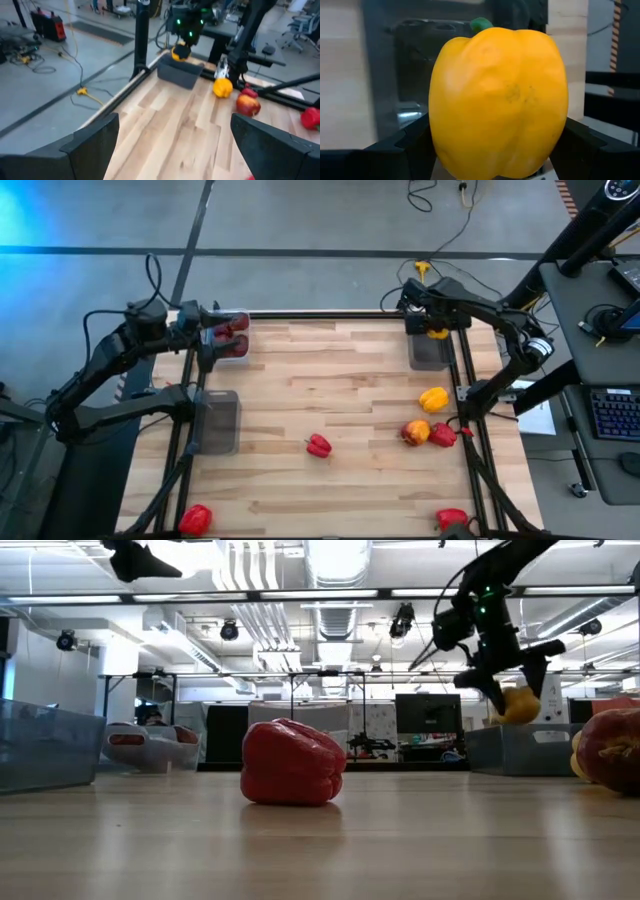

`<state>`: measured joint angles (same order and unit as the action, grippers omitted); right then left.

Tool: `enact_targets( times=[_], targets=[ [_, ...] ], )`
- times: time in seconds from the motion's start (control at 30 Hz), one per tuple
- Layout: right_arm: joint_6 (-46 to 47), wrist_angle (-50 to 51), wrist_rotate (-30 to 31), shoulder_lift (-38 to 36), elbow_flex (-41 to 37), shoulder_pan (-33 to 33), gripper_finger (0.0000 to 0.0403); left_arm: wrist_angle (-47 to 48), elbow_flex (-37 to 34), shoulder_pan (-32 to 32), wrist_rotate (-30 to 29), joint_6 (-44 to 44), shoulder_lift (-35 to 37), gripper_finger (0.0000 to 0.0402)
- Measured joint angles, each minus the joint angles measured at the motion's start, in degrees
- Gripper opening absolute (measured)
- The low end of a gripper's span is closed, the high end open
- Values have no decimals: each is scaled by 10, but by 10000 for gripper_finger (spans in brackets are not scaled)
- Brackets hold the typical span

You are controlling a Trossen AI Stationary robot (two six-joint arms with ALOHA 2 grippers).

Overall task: Sort produce into baskets
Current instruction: Put the yellow bell pepper into the top black bin

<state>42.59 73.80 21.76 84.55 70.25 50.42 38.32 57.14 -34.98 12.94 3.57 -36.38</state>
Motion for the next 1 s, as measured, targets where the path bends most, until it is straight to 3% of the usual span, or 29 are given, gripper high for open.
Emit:
enact_targets(
  times=[0.37, 0.8, 1.0],
  targets=[
    [1, -24, -32, 40, -5, 14, 293, 99, 0, 0, -2, 19, -7, 366],
    [-60, -140, -44, 124, 9, 30, 293, 145, 1, 0, 0, 49, -1, 366],
    [-92, -163, -40, 153, 27, 38, 293, 142, 1, 0, -46, 26, -3, 366]
  ],
)
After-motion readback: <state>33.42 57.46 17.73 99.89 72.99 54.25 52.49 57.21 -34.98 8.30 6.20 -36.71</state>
